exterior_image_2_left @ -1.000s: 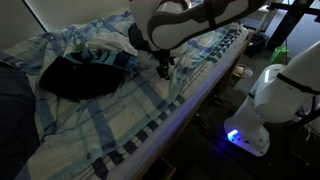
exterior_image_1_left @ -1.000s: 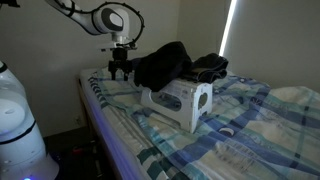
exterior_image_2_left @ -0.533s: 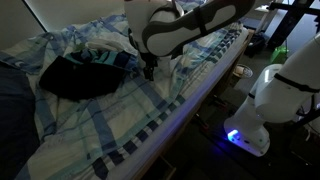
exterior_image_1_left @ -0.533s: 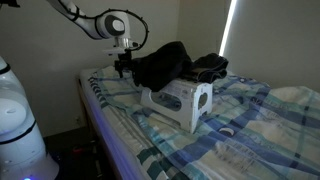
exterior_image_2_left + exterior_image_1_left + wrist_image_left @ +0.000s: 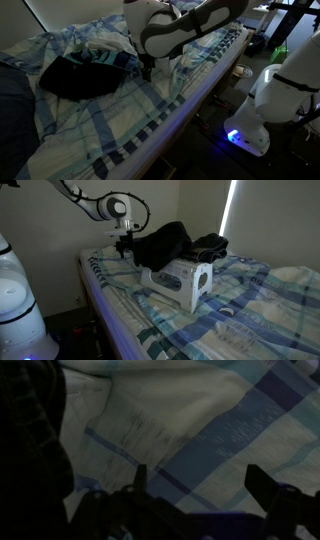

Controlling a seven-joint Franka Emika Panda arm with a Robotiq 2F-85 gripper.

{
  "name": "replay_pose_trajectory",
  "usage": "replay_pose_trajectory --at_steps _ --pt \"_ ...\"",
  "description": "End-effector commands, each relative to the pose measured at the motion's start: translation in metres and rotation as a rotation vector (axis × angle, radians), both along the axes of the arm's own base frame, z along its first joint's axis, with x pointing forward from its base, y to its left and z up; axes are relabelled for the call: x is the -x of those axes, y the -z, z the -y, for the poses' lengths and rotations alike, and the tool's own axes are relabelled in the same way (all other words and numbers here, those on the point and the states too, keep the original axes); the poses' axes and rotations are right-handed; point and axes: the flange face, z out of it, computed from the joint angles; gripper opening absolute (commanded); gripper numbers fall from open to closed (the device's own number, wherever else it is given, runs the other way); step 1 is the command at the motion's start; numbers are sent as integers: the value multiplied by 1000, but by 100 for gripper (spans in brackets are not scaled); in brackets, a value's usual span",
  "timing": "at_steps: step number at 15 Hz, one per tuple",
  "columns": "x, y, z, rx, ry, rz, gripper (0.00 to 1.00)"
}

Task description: Pick up the striped cloth from the left side of the bed and place it on the white stool

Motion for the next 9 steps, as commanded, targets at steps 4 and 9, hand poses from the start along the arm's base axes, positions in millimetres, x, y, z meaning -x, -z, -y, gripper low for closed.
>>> replay_pose_trajectory --at_steps 4,9 --pt "-30 11 -26 -82 -19 16 100" --pt "-65 16 -54 -125 -46 104 100"
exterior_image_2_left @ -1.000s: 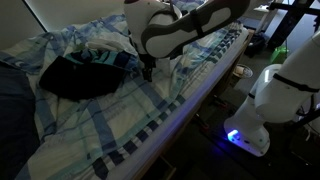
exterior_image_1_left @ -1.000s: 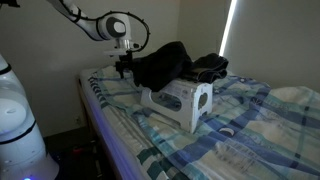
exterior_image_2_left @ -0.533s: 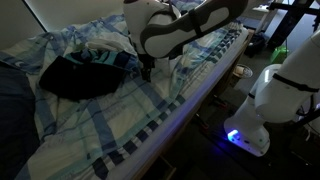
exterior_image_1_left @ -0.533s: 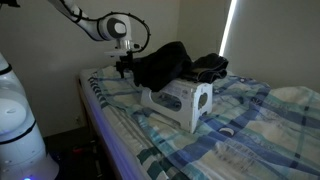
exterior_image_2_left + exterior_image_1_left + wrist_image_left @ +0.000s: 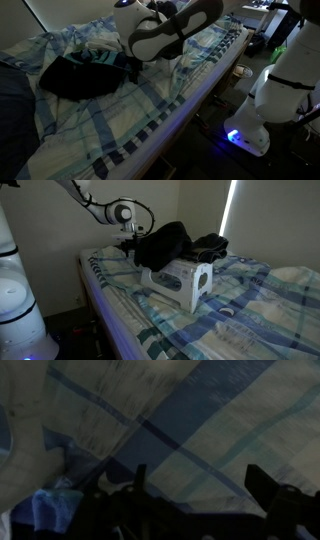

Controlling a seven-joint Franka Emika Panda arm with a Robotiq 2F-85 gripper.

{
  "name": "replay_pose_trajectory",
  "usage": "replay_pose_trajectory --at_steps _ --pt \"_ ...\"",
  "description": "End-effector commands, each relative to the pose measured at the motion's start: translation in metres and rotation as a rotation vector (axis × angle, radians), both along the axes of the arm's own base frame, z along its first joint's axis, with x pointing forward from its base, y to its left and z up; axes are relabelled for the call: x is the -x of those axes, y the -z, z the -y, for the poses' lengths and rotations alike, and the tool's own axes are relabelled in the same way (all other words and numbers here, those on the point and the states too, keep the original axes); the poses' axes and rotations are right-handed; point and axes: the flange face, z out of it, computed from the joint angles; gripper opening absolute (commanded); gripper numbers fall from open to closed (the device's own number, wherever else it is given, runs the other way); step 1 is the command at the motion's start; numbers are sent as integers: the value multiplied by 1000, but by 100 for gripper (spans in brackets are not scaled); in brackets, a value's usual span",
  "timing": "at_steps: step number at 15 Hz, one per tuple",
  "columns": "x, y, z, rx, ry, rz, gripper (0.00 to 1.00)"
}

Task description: Pick up the striped cloth from the left side of the bed and place it on the white stool

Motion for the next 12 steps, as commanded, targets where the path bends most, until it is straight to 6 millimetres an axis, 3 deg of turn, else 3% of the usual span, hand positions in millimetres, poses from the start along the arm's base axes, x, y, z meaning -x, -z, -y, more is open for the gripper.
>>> replay_pose_trajectory --at_steps 1,5,12 --pt "-30 2 -24 -31 -28 76 100" --pt "-58 9 -38 -5 -67 175 100" --pt "-116 13 -39 74 -5 290 100"
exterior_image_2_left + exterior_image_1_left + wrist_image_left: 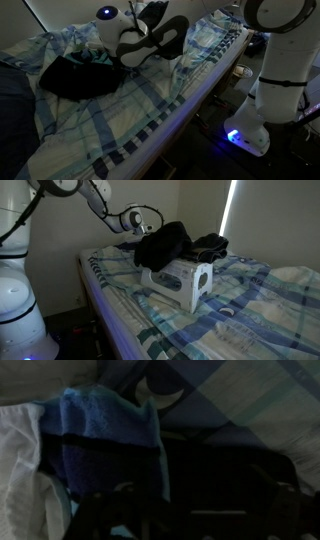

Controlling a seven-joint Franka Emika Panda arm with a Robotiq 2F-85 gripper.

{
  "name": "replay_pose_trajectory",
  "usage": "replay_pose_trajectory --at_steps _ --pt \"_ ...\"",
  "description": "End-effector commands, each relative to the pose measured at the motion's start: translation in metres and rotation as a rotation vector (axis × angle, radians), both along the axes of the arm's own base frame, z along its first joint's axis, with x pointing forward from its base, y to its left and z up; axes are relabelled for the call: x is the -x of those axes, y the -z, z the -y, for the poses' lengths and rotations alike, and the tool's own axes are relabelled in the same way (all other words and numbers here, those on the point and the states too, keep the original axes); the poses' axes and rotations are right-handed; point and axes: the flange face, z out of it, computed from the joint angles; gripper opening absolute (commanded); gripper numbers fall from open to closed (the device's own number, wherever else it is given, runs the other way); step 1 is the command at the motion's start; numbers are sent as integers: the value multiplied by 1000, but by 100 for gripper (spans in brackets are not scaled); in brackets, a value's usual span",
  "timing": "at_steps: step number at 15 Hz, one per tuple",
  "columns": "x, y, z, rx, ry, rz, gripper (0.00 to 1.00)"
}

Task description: Pick up the striped cloth from the left side of the bed and place it on the white stool

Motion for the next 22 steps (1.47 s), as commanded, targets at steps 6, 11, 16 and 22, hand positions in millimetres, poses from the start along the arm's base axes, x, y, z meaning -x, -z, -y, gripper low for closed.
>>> replay_pose_trajectory --at_steps 6,11,16,22 --pt "-68 9 -2 35 82 70 100" --pt "-87 17 -4 43 126 74 99" --pt "-88 -5 -6 32 143 120 56" --pt "-91 -10 -3 31 161 130 12"
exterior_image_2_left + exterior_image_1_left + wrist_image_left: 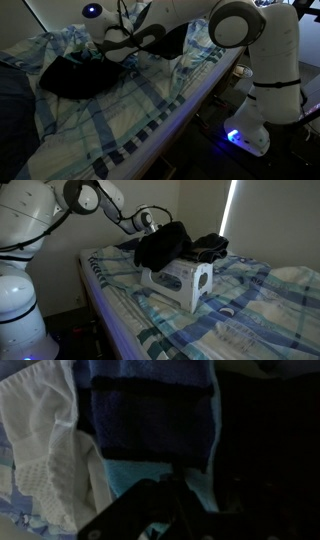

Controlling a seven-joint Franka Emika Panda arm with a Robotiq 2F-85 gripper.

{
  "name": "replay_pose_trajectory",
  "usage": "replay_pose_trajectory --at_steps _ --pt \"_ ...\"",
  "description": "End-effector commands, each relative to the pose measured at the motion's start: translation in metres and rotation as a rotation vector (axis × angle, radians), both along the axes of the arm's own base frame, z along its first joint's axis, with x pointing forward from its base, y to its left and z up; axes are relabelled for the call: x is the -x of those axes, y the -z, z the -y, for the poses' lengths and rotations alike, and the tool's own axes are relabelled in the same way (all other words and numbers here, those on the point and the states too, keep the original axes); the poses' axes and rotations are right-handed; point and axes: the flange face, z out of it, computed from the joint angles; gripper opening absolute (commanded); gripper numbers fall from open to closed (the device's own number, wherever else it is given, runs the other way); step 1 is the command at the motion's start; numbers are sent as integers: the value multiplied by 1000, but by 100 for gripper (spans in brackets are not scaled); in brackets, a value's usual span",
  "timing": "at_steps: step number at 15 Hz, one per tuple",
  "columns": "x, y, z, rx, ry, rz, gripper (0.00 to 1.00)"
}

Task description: Pick up the striped cloth from the left side of the bed and place it on the white stool

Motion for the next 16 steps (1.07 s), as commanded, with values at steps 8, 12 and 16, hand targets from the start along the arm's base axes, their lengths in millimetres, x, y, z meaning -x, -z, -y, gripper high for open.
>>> replay_pose_trajectory --at_steps 8,12,16 --pt "-2 -15 5 19 36 28 6" --pt "7 -42 9 2 40 47 6" --pt "19 -77 15 -5 48 74 6"
